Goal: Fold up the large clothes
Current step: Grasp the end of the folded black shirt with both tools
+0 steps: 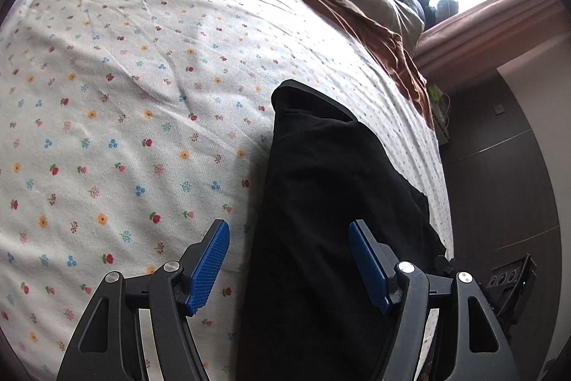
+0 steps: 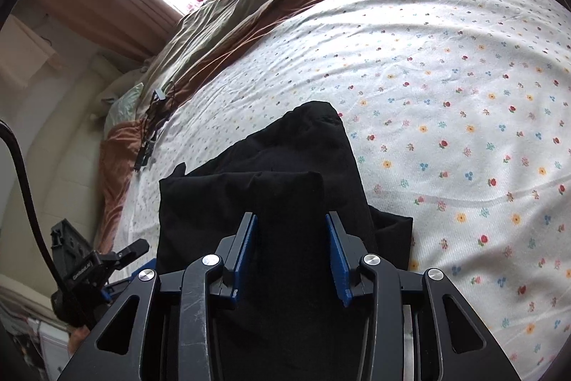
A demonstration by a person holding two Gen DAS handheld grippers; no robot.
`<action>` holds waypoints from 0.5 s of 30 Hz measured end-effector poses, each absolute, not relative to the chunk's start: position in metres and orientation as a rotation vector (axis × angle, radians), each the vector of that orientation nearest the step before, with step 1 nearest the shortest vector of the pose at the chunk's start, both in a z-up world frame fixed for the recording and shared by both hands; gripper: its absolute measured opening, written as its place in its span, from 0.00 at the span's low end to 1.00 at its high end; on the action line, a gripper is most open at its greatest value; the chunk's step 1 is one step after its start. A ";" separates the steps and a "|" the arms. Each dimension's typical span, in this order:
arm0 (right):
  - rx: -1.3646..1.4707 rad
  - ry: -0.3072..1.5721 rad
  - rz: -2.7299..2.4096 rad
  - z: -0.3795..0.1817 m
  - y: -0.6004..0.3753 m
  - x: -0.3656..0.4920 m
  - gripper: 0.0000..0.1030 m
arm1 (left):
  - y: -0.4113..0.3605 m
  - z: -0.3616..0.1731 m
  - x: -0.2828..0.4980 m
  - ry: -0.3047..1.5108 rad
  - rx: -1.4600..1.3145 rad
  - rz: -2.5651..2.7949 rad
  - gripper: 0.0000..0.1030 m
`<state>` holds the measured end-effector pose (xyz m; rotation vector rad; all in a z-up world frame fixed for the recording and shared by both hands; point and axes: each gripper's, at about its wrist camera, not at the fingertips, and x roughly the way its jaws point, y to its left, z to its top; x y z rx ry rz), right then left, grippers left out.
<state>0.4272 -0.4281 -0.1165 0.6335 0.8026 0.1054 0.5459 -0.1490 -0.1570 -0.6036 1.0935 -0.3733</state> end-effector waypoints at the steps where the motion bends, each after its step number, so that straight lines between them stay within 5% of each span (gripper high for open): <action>1: 0.642 0.796 0.110 -0.115 -0.430 0.427 0.07 | -0.150 -0.158 0.546 1.091 -0.608 -0.378 0.68; 8: 0.608 0.704 0.105 -0.089 -0.442 0.403 0.02 | -0.165 -0.157 0.541 1.076 -0.567 -0.426 0.68; 15: 0.687 0.752 0.049 -0.129 -0.468 0.399 0.02 | -0.180 -0.163 0.540 1.091 -0.506 -0.454 0.47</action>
